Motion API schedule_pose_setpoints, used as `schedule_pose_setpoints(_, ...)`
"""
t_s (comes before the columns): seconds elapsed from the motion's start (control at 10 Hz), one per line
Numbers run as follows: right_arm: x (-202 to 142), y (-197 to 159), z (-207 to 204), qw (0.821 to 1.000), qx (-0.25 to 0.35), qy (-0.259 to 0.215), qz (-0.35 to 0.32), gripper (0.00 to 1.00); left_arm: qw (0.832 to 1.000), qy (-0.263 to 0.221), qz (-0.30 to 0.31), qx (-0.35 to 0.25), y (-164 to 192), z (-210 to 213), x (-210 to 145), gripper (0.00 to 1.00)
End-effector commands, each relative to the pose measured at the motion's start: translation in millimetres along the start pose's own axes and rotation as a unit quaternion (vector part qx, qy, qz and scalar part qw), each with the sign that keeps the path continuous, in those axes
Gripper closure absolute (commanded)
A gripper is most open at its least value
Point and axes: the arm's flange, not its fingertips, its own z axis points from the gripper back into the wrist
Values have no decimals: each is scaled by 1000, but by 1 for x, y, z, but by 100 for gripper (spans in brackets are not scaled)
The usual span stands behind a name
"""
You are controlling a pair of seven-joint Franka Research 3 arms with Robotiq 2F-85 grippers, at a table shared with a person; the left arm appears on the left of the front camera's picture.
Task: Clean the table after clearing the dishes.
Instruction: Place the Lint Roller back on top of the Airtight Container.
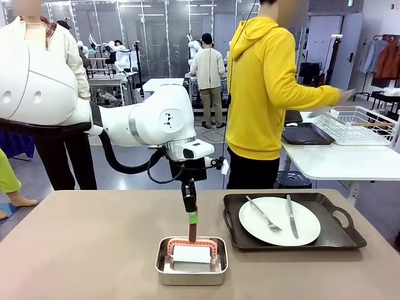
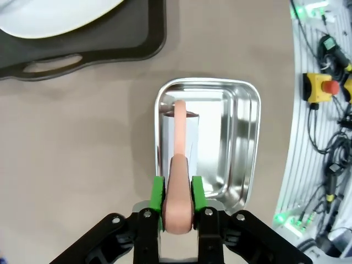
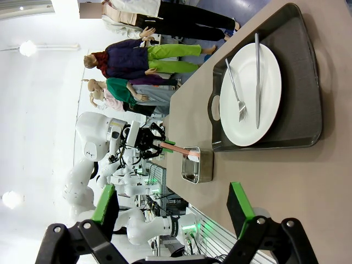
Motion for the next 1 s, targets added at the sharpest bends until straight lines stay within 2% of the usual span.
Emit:
schedule_pose_setpoints(0.0, 0, 4, 0, 1000, 7, -4, 7, 0, 1000, 7, 9, 0, 1, 13, 4, 38)
schedule_pose_setpoints(0.1, 0, 4, 0, 1000, 7, -4, 7, 0, 1000, 8, 9, 2, 1, 14, 4, 23)
schedule_pose_setpoints(0.2, 0, 4, 0, 1000, 7, -4, 7, 0, 1000, 9, 11, 2, 2, 15, 4, 0)
schedule_pose_setpoints(0.4, 0, 4, 0, 1000, 7, -4, 7, 0, 1000, 8, 13, 1, 2, 15, 3, 0)
schedule_pose_setpoints(0.5, 0, 4, 0, 1000, 7, -4, 7, 0, 1000, 10, 13, 2, 2, 16, 3, 8)
schedule_pose_setpoints(0.6, 0, 4, 0, 1000, 7, -4, 7, 0, 1000, 9, 13, 4, 2, 16, 4, 0)
schedule_pose_setpoints(0.7, 0, 4, 0, 1000, 7, -4, 7, 0, 1000, 8, 15, 7, 2, 18, 4, 0)
schedule_pose_setpoints(0.8, 0, 4, 0, 1000, 7, -4, 7, 0, 998, 24, 43, 48, 0, 27, -2, 0)
schedule_pose_setpoints(0.9, 0, 4, 0, 1000, 7, -4, 7, 0, 1000, -2, 9, 5, 3, 13, 3, 0)
